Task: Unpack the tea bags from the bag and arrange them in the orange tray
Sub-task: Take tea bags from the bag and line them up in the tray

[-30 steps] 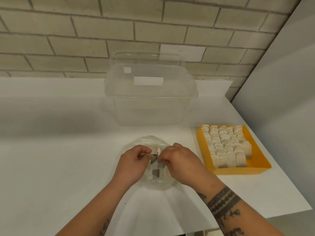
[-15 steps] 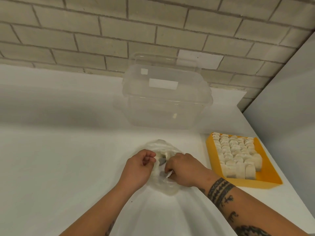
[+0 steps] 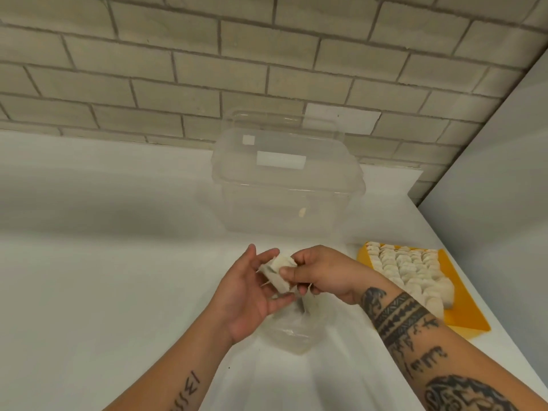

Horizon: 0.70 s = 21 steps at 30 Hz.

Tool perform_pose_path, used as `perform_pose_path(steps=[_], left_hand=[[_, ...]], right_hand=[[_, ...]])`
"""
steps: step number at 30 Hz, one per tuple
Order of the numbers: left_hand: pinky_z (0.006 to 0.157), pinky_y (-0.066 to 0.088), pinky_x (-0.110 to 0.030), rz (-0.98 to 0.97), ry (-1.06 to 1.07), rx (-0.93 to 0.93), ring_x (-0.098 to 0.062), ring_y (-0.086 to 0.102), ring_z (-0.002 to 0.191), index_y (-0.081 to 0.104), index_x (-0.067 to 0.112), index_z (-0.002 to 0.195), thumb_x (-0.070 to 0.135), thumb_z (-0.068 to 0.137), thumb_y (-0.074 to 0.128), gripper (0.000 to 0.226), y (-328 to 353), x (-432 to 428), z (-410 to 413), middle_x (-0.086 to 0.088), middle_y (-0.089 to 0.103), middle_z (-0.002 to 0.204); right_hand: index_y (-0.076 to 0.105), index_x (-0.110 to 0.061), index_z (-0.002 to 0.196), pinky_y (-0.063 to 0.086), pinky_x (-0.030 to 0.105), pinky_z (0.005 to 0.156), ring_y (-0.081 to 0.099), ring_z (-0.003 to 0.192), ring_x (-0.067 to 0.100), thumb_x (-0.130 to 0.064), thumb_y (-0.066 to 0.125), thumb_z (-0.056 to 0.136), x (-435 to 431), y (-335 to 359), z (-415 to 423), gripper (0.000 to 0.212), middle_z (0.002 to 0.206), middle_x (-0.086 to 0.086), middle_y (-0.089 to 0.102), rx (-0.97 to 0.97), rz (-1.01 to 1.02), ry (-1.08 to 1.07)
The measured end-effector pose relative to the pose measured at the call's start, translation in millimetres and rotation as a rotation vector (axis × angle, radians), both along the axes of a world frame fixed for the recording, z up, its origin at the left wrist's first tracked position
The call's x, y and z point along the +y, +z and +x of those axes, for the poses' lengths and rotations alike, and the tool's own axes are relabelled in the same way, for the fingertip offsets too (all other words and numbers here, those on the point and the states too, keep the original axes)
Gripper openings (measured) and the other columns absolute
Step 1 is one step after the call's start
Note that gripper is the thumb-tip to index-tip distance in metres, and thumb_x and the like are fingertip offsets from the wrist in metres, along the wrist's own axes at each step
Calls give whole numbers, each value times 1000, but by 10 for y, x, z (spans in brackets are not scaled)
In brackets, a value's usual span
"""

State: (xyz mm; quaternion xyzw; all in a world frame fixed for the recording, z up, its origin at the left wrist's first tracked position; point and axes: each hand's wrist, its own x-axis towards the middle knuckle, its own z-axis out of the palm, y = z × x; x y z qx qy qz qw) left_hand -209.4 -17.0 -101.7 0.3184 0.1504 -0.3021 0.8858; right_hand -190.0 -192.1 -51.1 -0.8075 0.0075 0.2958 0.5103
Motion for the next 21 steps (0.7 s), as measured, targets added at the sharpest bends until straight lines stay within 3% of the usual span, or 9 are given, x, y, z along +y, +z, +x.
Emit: perform_pose_path(steps=[4, 10, 13, 15, 18, 21], left_hand=[[88, 59, -53, -94, 85, 120, -38, 72, 102, 61, 6, 113, 39, 98, 58, 36, -16, -12, -13, -22, 70, 112], [64, 60, -34, -56, 111, 177, -26, 67, 70, 66, 10, 100, 12, 87, 67, 13, -79, 197, 31, -11, 67, 84], [51, 54, -26, -11, 163, 213, -22, 55, 58, 68, 11, 99, 8, 91, 61, 11, -136, 271, 65, -9, 62, 76], [45, 49, -24, 22, 197, 219, -21, 51, 56, 69, 11, 100, 8, 92, 59, 13, -194, 303, 85, -9, 60, 77], [50, 50, -24, 60, 185, 197, -20, 49, 59, 69, 13, 96, 15, 91, 62, 9, -249, 294, 87, -6, 56, 77], [65, 54, -31, 76, 174, 187, -21, 56, 66, 65, 15, 96, 27, 95, 60, 13, -300, 269, 69, -3, 54, 71]], right_hand=[[73, -20, 102, 53, 21, 67, 67, 66, 5, -33, 70, 93, 154, -35, -84, 15, 83, -3, 77, -221, -110, -7], [74, -26, 97, 46, 15, 61, 59, 63, 3, -33, 59, 100, 52, -65, -130, 17, 85, -11, 76, -280, -75, -204], [75, -26, 87, 49, 18, 64, 63, 65, 0, -29, 67, 93, -11, -231, -154, 11, 85, -13, 75, -295, -248, -229], [74, -26, 94, 46, 14, 63, 64, 73, 2, -33, 70, 90, 15, -349, -183, 9, 91, -12, 72, -301, -467, -147], [70, -22, 96, 48, 24, 69, 63, 82, 14, -47, 71, 85, 148, -534, -205, 27, 92, -6, 68, -332, -676, -91], [59, -24, 95, 43, 28, 64, 60, 79, 17, -59, 66, 84, 287, -689, -165, 38, 90, -5, 63, -380, -783, -109]])
